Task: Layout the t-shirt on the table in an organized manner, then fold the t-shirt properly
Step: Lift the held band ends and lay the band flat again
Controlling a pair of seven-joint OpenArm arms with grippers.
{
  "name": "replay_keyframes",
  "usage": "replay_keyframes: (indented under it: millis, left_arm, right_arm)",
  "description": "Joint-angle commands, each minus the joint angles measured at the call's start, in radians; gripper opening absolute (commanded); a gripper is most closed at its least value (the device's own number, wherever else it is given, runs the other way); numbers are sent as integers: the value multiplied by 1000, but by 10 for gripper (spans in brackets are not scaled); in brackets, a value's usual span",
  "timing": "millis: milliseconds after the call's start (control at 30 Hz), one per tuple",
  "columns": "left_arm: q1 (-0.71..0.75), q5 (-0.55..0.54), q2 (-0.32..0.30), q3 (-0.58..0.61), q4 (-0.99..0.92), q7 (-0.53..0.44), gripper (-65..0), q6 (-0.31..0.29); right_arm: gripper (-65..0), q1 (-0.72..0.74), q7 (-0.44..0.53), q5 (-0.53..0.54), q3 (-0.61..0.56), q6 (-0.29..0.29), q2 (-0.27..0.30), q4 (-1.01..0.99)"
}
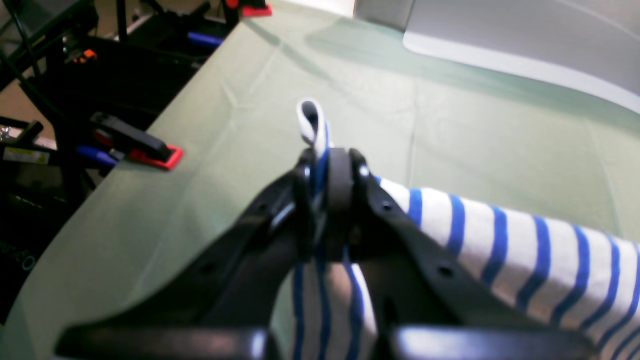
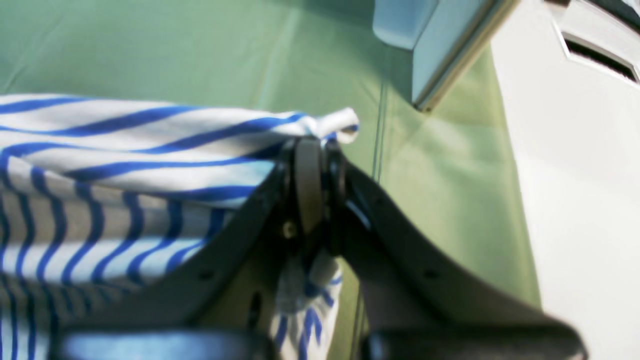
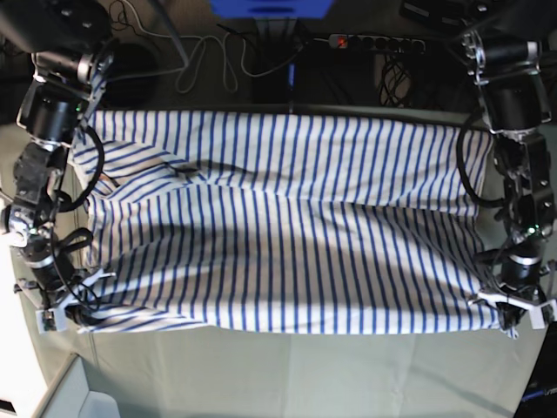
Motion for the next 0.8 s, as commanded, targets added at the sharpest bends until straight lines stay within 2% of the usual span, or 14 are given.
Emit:
replay_keyframes:
  millis: [0,133,333,500,767]
  left_arm:
    - [-24,-2,-9,-4,20,-29,-650,1]
    - [10,-2,-6,-3,21,-29,-650,1]
    - [54,-2,-4,-7,57,-29,-650,1]
    - [127,-2,-4,-9,107,-29,-650,1]
    - [259,-2,-3,-10,184,-32,-650,1]
  right_arm:
    - [-650,2,22,11,4,17,15,27]
    - [-650,-58,27,13,66,17,6,92]
    - [-650,-139,32,14,75,18,6,135]
    - [-650,-221,32,117,73,18,6,167]
    - [-650,-336,35,209,75,18,11,172]
